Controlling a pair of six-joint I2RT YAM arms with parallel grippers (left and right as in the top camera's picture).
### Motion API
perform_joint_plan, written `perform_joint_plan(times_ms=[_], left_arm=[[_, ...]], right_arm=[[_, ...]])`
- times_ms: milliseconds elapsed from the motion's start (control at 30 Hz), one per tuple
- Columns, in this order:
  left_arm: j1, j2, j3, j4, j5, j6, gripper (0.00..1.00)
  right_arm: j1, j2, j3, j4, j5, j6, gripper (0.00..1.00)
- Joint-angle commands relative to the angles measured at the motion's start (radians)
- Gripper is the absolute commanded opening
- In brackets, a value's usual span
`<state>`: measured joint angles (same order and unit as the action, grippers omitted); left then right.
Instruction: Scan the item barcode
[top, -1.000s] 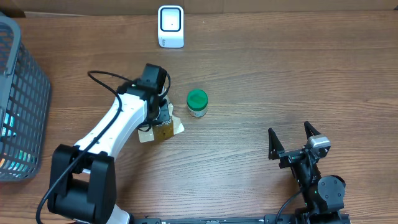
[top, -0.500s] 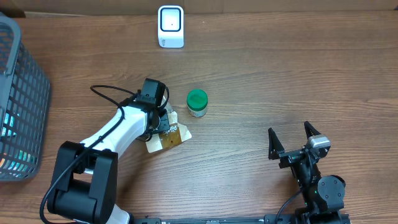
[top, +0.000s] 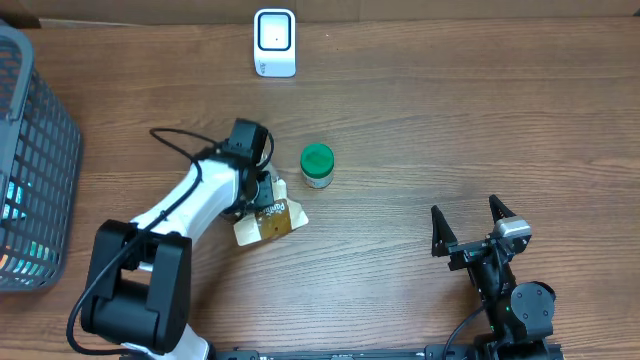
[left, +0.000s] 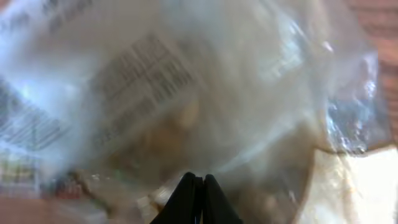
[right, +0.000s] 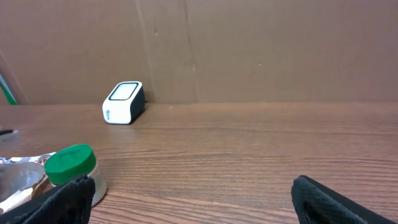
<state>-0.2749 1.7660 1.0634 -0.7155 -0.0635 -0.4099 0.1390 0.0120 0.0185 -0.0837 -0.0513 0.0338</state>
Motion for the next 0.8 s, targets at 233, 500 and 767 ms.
perform_joint_plan(times_ms=[233,500,767], left_arm=[[0.002,0.006,0.282,-0.085,-0.099,0.074,0.04],[0.002,0.110,0.281,-0.080,-0.138,0.073,0.04],[0.002,0.299,0.281,-0.100,-0.150,0.041,0.04]], right_arm=[[-0.003,-0.009,-0.010,0.003,0.006,0.004,1.00],[-0.003,-0.009,-0.010,0.003,0.006,0.004,1.00],[-0.003,-0.009,-0.010,0.003,0.006,0.004,1.00]])
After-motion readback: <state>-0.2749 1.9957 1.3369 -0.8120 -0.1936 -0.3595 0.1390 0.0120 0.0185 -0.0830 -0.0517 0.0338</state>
